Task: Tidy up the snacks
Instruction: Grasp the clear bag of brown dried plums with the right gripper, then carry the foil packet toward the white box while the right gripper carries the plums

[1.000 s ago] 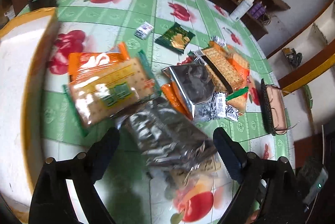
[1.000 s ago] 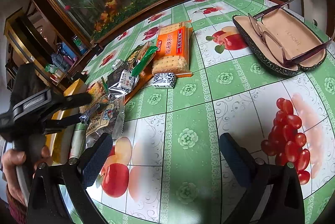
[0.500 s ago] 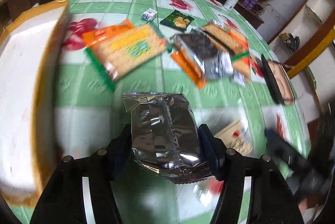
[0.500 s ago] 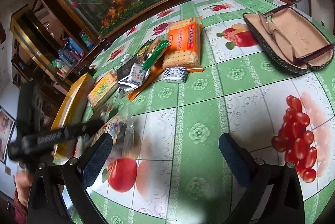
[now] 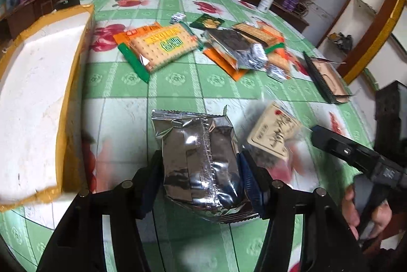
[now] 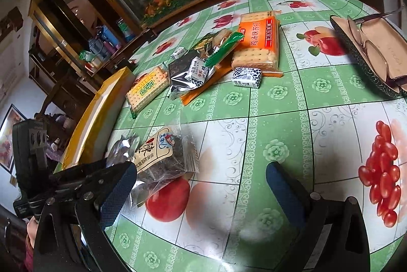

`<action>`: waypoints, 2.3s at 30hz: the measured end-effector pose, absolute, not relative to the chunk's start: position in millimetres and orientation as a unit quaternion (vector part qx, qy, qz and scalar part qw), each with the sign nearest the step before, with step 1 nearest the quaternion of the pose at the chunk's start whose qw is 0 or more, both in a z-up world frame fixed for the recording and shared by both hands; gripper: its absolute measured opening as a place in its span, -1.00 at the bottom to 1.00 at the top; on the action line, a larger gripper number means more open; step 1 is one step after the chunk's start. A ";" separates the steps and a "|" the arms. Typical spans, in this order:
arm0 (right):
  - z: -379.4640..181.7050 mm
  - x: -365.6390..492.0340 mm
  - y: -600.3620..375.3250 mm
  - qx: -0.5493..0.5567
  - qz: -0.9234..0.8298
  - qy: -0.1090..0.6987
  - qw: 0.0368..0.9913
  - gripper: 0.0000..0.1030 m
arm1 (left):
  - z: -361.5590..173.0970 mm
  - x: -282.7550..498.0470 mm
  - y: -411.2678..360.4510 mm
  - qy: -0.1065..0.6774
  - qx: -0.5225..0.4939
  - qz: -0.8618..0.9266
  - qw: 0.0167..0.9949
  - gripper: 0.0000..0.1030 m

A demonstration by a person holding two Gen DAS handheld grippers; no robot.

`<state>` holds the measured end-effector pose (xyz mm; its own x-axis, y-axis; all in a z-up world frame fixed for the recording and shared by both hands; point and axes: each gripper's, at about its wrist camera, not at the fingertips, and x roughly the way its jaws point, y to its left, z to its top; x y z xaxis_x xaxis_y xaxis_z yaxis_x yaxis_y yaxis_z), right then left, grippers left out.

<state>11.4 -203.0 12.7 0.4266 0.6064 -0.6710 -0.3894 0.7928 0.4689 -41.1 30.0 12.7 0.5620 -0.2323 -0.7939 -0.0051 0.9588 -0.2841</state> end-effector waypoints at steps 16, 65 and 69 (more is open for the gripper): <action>9.1 -2.5 -155.3 0.193 0.346 0.524 0.754 0.99 | 10.1 -76.5 46.8 0.434 -0.117 -0.110 0.887 0.14; 25.5 15.9 -109.4 0.070 0.285 0.490 0.821 0.36 | 10.3 -78.2 45.0 0.424 -0.115 -0.106 0.892 0.14; 32.7 18.7 -106.9 0.092 0.288 0.489 0.818 0.62 | 10.5 -78.1 45.8 0.422 -0.116 -0.106 0.893 0.14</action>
